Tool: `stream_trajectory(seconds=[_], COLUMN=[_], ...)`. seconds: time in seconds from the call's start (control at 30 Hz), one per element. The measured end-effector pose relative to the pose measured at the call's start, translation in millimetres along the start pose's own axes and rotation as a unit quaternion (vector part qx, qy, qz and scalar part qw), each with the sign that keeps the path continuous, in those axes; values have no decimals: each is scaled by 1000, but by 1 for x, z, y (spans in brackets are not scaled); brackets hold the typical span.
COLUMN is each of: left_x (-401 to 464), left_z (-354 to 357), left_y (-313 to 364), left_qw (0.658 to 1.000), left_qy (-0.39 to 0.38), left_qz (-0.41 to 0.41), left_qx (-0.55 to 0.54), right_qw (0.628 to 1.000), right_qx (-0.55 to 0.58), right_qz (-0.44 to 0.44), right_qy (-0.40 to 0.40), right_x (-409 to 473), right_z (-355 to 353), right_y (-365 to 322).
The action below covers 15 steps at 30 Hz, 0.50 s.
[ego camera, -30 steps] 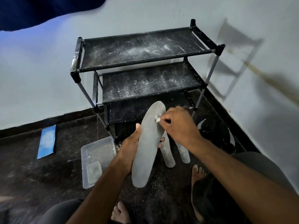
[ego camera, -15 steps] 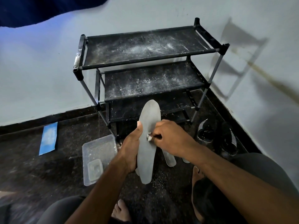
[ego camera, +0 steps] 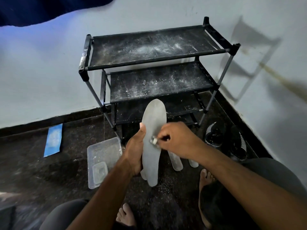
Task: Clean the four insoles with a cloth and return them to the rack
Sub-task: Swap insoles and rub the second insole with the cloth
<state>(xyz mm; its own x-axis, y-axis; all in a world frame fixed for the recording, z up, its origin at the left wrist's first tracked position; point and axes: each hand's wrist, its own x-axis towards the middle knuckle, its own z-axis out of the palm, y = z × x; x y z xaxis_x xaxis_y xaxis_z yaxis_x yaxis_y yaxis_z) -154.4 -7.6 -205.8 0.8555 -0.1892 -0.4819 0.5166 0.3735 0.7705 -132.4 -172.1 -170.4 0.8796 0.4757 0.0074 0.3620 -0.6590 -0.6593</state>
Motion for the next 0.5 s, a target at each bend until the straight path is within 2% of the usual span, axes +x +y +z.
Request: stream_trajectory(seconds=[0.07,0.13,0.23,0.3,0.37,0.4,0.47,0.5], left_x=[0,0,0,1,1,1,3,3], left_z=[0,1,1,0,0,1,1,2], left_y=[0,0,1,2,3,2,-1,-3], left_qw=[1000,1000,999,1000,1000,1000,1000,1000], left_qy=[0,-3,-17,-13,-9,-14,-17,-17], left_qz=[5,3,0,2,8,8,5,4], left_qx=[1,-11,-28,-11,-9,-15,-21,-25], right_qw=[994,990,998,994,990,989,989,989], right_qx=[-77,-126,-24,77,143,133,28,-25], right_qz=[-2,-1,2,10,18,18,12,1], right_qy=[76,57,-55,-75,3,62,146,149], right_x=[3,2,-6,-7,-3,0,5,5], right_z=[-5,0,7,-1,-10,-12,-8,-3], right_y=[2,0,-9,-12,-11,-9,-3,-2])
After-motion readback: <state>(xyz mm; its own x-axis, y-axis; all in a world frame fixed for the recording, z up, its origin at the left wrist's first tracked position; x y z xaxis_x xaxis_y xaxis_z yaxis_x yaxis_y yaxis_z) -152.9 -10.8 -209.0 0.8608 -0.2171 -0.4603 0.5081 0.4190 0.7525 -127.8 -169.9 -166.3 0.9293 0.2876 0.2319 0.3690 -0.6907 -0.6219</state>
